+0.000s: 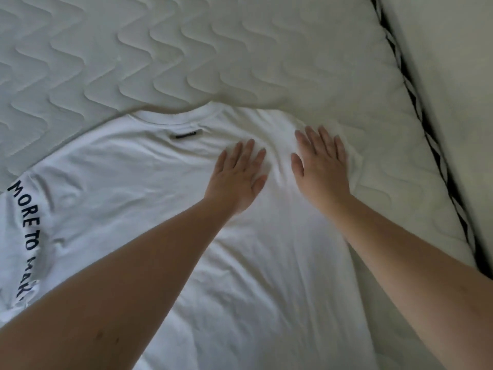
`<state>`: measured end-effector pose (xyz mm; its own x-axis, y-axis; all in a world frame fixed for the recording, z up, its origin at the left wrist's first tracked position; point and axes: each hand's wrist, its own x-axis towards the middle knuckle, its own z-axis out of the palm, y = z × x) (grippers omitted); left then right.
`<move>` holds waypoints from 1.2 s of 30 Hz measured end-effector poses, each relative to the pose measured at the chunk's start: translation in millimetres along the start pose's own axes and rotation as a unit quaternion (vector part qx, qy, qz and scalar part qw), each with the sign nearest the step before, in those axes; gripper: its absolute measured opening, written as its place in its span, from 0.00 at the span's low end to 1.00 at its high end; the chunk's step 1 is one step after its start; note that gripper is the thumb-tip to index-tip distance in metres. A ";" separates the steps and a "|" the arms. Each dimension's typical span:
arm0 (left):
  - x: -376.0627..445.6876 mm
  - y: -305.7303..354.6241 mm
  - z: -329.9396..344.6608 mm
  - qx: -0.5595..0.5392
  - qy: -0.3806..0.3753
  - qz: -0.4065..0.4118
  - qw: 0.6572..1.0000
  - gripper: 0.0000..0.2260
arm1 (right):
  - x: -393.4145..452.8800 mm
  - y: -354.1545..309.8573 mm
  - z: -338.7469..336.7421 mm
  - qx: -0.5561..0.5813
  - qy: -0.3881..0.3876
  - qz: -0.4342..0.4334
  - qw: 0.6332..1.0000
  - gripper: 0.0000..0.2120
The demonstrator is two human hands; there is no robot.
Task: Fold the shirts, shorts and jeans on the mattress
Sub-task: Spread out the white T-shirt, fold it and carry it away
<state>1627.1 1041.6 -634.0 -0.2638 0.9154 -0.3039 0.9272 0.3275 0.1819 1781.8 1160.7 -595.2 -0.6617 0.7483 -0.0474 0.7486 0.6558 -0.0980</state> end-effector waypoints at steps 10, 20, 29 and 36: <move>54.9 67.8 13.3 -0.017 0.105 0.006 0.994 0.28 | 19.3 81.4 -7.3 0.223 -0.018 0.224 0.949 0.25; 57.7 65.4 24.2 -0.013 0.118 -0.015 0.993 0.30 | 23.0 99.0 -20.4 0.292 -0.072 0.194 0.934 0.13; 59.8 65.7 22.4 -0.019 0.087 -0.020 0.996 0.31 | -48.6 143.7 -26.4 0.372 -0.071 0.388 0.840 0.11; 61.0 63.4 23.7 0.003 0.072 -0.005 0.997 0.28 | -47.1 144.1 -24.7 0.721 -0.199 0.390 0.537 0.34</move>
<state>1676.1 1112.7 -663.2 -0.3075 0.9365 -0.1685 0.9259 0.3353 0.1738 1921.9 1222.4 -582.6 -0.3410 0.4701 -0.8141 0.1831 -0.8161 -0.5481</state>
